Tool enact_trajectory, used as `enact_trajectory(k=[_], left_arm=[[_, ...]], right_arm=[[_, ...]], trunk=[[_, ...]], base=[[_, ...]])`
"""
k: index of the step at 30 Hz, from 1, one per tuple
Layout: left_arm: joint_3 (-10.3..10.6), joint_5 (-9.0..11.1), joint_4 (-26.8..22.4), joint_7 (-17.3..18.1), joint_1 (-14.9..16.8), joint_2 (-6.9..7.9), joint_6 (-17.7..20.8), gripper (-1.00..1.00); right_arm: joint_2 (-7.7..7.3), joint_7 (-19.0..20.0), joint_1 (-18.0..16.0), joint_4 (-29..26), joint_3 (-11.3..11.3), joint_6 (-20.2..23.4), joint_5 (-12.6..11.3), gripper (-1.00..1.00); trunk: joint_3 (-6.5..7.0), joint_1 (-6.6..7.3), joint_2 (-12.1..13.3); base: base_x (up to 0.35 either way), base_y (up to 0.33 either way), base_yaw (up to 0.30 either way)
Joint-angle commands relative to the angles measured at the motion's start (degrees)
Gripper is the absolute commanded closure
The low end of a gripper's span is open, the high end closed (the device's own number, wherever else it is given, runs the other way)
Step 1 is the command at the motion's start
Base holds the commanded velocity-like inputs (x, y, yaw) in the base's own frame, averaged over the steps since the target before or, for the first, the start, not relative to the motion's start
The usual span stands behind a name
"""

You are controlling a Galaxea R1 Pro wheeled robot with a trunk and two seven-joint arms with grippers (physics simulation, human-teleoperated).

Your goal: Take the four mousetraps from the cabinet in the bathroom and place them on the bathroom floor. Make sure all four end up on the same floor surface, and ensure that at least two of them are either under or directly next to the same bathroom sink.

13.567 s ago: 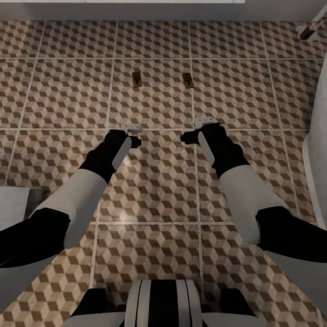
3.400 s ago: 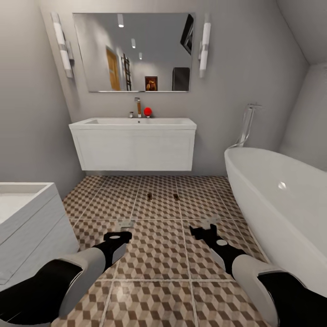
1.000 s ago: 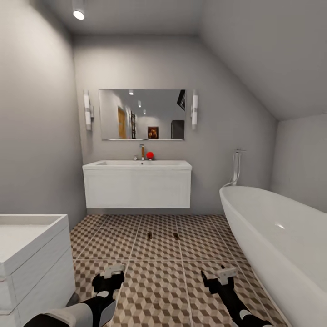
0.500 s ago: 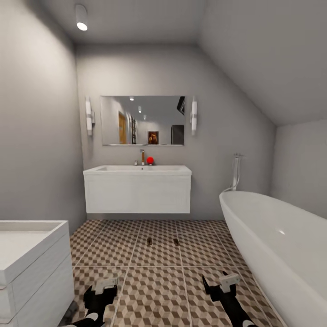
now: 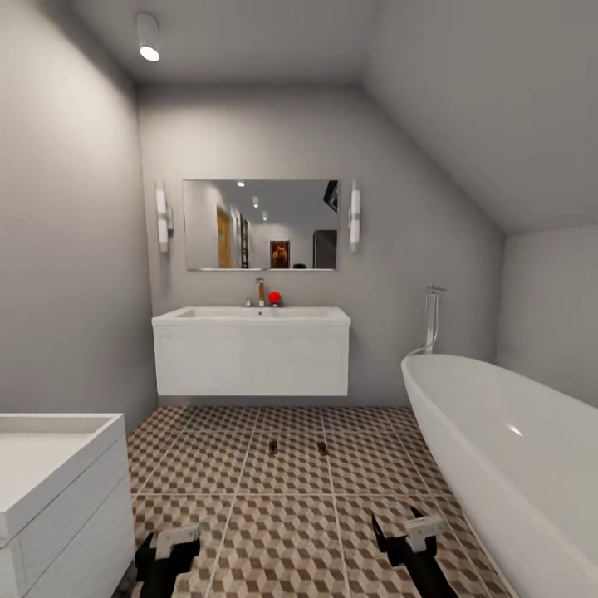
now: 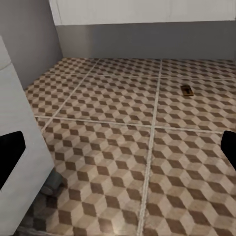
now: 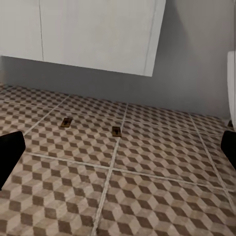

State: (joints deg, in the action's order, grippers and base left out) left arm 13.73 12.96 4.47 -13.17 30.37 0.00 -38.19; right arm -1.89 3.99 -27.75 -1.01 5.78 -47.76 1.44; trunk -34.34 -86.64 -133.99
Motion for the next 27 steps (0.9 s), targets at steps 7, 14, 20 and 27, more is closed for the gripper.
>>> enact_trajectory(k=[7,14,20,27], left_arm=[[0.5,0.3,0.2,-0.1,-1.7,0.55,-3.7,-1.00],[0.5,0.3,0.2,0.0,-2.7,0.73,-4.6,-1.00],[0.5,0.3,0.2,1.3,-3.3,0.85,-4.9,-1.00],[0.5,0.3,0.2,4.7,-3.9,1.01,-4.9,-1.00]], right_arm=[[-1.01,0.1,1.7,0.0,0.3,-1.1,-0.1,-1.00],[-1.23,0.1,2.8,0.0,0.3,-2.5,-0.1,-1.00],[-1.26,-0.1,3.5,0.0,0.3,-3.4,-0.2,-1.00],[-1.25,-0.1,3.8,0.0,0.3,-3.5,-0.2,-1.00]], trunk=[[1.19,1.56,2.8],[2.44,3.09,5.6],[3.52,4.41,8.0],[4.78,5.95,10.8]], base=[[0.000,0.000,0.000],[0.000,0.000,0.000],[0.000,0.000,0.000],[0.000,0.000,0.000]])
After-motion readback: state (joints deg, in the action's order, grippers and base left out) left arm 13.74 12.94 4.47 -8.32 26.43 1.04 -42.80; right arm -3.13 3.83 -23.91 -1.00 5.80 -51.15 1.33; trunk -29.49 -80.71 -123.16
